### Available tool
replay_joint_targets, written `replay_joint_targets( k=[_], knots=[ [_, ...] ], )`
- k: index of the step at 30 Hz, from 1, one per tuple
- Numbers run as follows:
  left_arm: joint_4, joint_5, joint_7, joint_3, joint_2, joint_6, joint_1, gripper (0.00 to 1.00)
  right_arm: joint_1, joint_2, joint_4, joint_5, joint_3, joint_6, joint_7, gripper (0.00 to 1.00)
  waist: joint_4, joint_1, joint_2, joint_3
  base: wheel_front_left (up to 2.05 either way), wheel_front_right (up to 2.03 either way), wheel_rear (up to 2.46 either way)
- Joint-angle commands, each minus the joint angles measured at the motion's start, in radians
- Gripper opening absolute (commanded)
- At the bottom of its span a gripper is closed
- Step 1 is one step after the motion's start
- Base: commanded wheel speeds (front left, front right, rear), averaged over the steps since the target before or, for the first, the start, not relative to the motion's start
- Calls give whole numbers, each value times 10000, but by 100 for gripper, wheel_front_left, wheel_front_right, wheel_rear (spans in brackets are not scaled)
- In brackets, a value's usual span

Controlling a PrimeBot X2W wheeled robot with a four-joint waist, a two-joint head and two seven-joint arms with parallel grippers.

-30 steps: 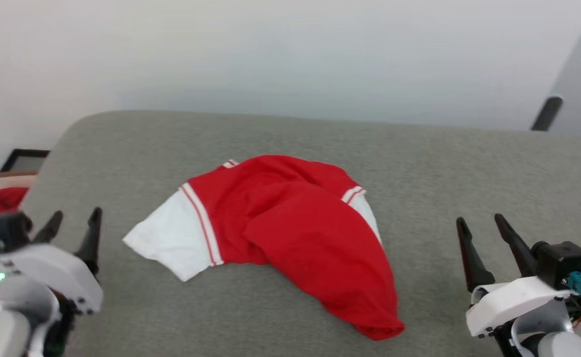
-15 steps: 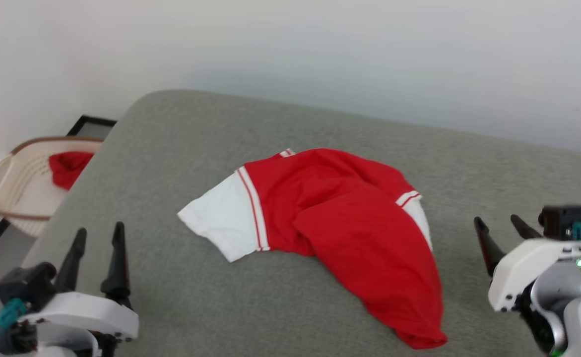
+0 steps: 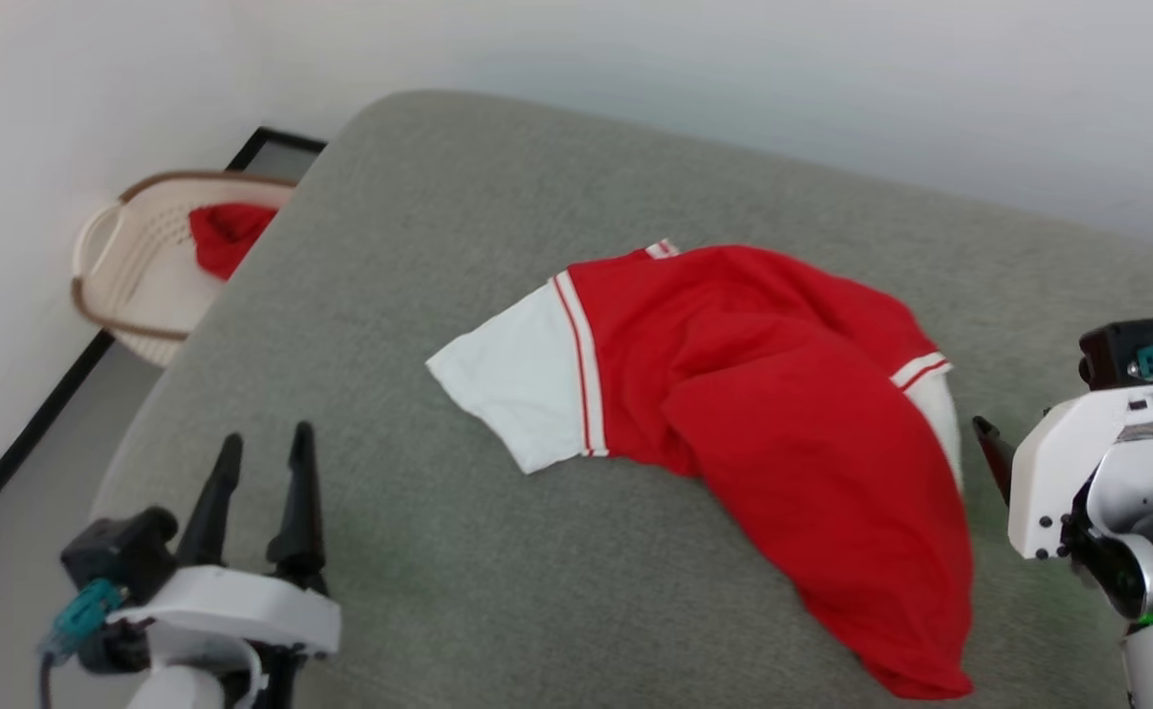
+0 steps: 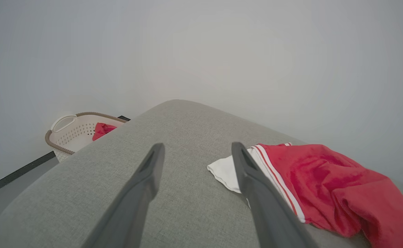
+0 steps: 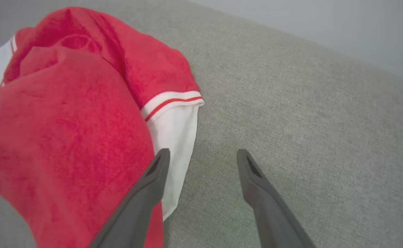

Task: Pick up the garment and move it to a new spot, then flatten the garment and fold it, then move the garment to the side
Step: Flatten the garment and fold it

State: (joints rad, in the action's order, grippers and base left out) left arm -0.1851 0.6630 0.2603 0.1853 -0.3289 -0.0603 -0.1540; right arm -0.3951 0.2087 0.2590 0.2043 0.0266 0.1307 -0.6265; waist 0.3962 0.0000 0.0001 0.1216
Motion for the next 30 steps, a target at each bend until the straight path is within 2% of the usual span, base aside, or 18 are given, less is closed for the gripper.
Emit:
replay_joint_targets(
  k=[1, 5, 14, 15, 16, 17, 22, 30],
  knots=[
    [-30, -201, 54, -88, 213, 138, -152, 100, -173, 99, 75, 15, -103, 2, -246, 100, 450, 0, -1, 452, 0, 0, 0],
    [-162, -496, 50, -277, 689, 475, -314, 100, -409, 270, 276, -56, -258, 1, -719, 100, 656, 0, -1, 709, 0, 0, 0],
    [-512, -1006, 52, -890, 1525, 1099, -452, 100, -657, 124, 1223, -286, -213, 2, -1459, 100, 825, 0, -1, 1017, 0, 0, 0],
    [-545, -1057, 51, -958, 1599, 1175, -464, 100, -671, 155, 1345, -342, -282, 2, -1536, 80, 819, 0, -1, 1041, 0, 0, 0],
    [-567, -1118, 51, -1020, 1677, 1213, -478, 100, -704, 183, 1455, -370, -322, 1, -1551, 30, 806, 0, -1, 1066, 0, 0, 0],
    [-592, -1139, 51, -1100, 1746, 1261, -491, 100, -764, 192, 1548, -364, -322, 1, -1492, 0, 795, 0, -1, 1084, 0, 0, 0],
    [-683, -1327, 51, -1457, 1972, 1484, -472, 100, -1034, 350, 1822, -398, -337, -5, -1398, 0, 647, 0, -1, 1113, 0, 0, 0],
    [-718, -1595, 52, -1886, 2043, 1668, -447, 100, -1457, 502, 1468, -349, -316, -5, -1418, 0, 168, 0, -1, 964, 0, 0, 0]
  ],
)
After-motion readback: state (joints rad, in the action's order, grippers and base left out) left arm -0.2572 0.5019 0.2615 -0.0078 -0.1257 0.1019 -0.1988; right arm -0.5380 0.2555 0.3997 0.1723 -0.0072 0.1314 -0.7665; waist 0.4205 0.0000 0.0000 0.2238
